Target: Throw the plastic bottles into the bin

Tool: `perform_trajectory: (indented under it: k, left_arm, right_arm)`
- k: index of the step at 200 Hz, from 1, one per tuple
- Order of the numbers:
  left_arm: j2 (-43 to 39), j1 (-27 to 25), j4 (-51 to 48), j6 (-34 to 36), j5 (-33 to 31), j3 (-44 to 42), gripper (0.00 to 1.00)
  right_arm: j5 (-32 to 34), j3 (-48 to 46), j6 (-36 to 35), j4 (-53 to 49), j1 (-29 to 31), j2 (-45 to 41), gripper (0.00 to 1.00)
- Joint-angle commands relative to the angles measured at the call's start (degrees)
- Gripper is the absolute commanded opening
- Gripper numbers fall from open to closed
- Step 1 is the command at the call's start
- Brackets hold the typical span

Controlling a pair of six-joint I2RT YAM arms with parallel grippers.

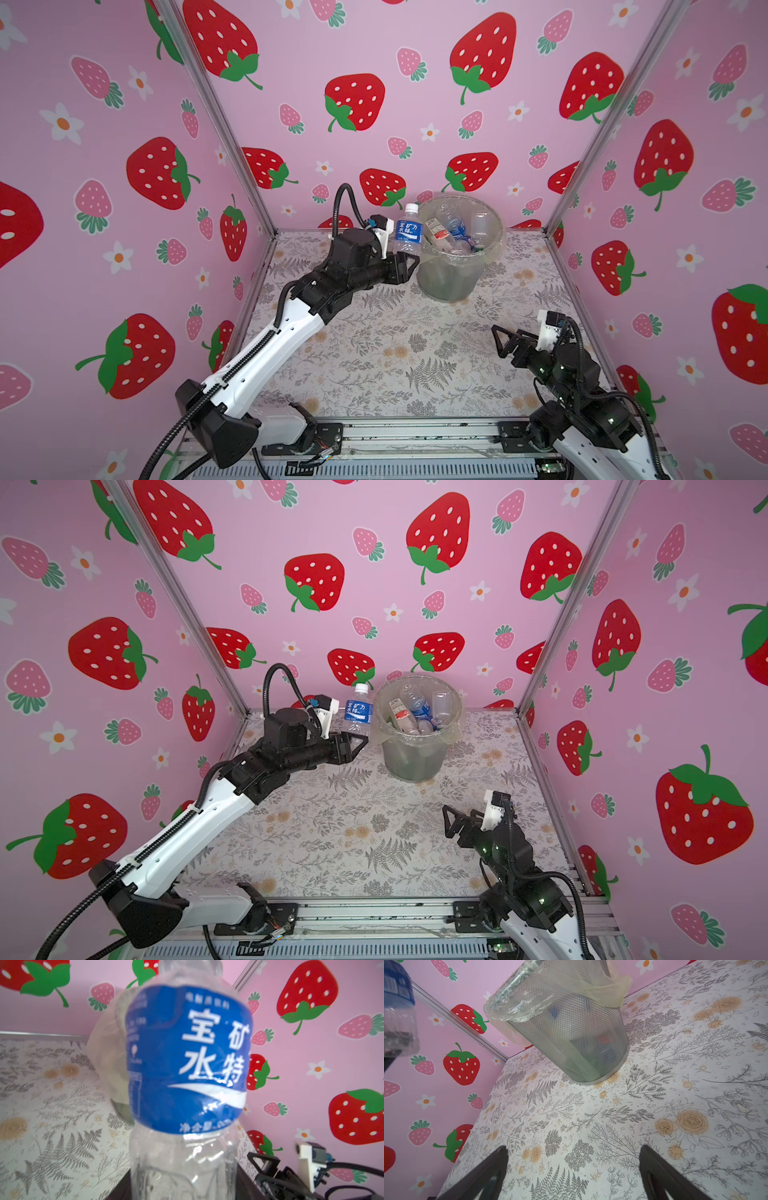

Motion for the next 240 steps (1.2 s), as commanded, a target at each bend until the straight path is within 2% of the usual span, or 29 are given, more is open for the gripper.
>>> perform_trajectory:
  k: [1, 7, 22, 25, 29, 31, 52, 64, 74, 98, 114, 169, 202, 240]
  left_arm:
    - [8.2, -2.7, 0.7, -2.3, -2.6, 10.3, 0.63]
    - [11.0, -3.1, -0.4, -3.0, -5.2, 13.8, 0.65]
    - [19.6, -3.3, -6.5, -4.1, -5.8, 25.4, 0.72]
    - [21.3, -3.2, -8.6, -3.9, -6.7, 28.1, 0.8]
    - [23.7, -3.1, -11.7, -3.8, -7.4, 32.0, 0.97]
    - [24.9, -3.1, -13.6, -3.7, -8.0, 33.1, 1.0]
    - [34.3, -2.7, -30.1, -1.8, -9.4, 52.1, 0.99]
    - [34.4, -2.9, -33.9, -0.6, -9.8, 55.2, 0.99]
    - [30.9, -3.0, -32.5, -0.4, -10.5, 51.3, 0.99]
    - [17.2, -3.0, -19.1, -0.9, -12.0, 31.0, 0.99]
    - [10.0, -2.6, -13.8, -0.7, -14.3, 21.2, 0.99]
    - [-4.3, 0.4, -12.3, 1.2, -21.3, 4.2, 0.99]
    - [-11.1, 4.5, -13.0, 1.6, -23.7, -5.2, 0.99]
    - [-18.8, 7.1, -11.4, 4.1, -30.6, -18.0, 0.99]
  right_arm:
    - [1.3, -0.5, 0.8, -0.5, -0.2, -0.6, 1.0]
    - [1.4, -0.6, 0.8, -0.4, -0.2, -0.4, 1.0]
    - [1.6, -0.3, 0.9, -0.5, -0.2, -0.1, 1.0]
    - [1.6, -0.2, 0.9, -0.6, -0.2, 0.0, 1.0]
    - [1.6, 0.0, 0.7, -0.7, -0.2, 0.1, 1.0]
    - [1.5, 0.1, 0.7, -0.8, -0.2, 0.1, 1.0]
    - [1.6, 0.9, 0.9, -1.8, -0.2, -0.1, 1.0]
    - [1.6, 0.9, 1.1, -2.0, -0.1, -0.7, 1.0]
    - [1.6, 0.7, 1.4, -2.0, -0.2, -1.3, 1.0]
    - [2.1, 0.1, 1.5, -1.4, -0.2, -2.0, 1.0]
    - [2.3, 0.2, 1.2, -1.2, -0.1, -1.5, 1.0]
    - [2.1, 0.4, 0.8, -1.0, -0.2, -0.3, 1.0]
    - [1.9, 0.3, 1.0, -0.9, -0.2, -0.5, 1.0]
    - [2.3, 0.6, 0.9, -0.9, -0.2, 0.1, 1.0]
